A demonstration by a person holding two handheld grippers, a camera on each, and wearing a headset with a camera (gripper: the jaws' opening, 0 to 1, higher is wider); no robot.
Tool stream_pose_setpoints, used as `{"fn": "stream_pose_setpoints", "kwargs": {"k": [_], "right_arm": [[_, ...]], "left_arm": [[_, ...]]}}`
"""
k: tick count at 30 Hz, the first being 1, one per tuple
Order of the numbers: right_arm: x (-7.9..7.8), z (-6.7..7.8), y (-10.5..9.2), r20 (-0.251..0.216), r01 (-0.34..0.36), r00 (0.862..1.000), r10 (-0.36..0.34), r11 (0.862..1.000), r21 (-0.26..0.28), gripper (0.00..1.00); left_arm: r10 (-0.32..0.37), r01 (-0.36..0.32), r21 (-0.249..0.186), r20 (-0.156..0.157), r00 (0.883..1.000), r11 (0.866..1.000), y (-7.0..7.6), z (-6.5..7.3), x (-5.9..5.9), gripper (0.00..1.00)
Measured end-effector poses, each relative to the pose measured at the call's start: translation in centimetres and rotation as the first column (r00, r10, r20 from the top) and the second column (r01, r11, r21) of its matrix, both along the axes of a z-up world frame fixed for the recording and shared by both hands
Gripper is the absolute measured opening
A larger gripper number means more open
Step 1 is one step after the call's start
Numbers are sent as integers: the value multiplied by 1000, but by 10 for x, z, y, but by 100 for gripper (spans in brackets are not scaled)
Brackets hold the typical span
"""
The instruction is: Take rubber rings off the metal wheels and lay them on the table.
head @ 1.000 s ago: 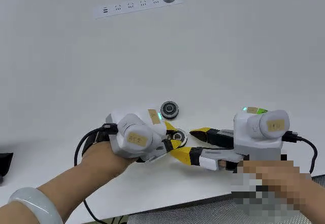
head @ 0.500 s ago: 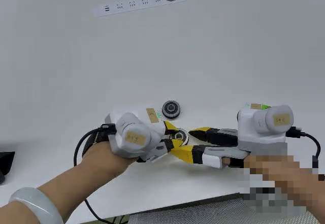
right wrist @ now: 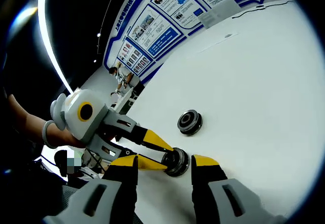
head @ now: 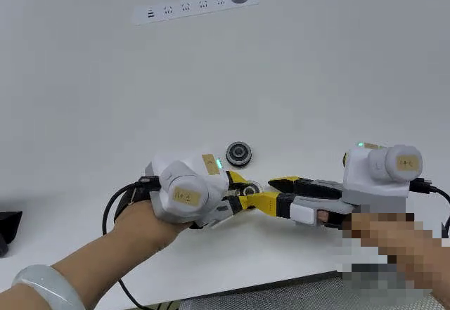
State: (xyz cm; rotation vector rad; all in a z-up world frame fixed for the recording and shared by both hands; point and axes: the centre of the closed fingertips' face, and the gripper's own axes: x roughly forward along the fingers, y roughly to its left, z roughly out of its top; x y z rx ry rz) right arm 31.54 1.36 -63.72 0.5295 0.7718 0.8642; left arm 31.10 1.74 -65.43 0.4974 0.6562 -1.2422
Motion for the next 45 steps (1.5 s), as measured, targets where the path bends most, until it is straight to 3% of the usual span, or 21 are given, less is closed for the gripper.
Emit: {"fn": "stream_pose_setpoints", "kwargs": {"k": [15,21,45], "right_arm": [[6,-9,8,-48,-1,999,1,1000,-1,32],[6,-13,6,-72,5,997,-5,1000,-2,32],[-3,-7,7,-110,9,994,-4,999,40,30]], "left_arm": [[5,-5,-7,3,1000,1000,0,0,0,13],[7,-7,-12,4,1000,1000,0,0,0,13],[12,-12,-20,4,1000,1000,0,0,0,13]]}}
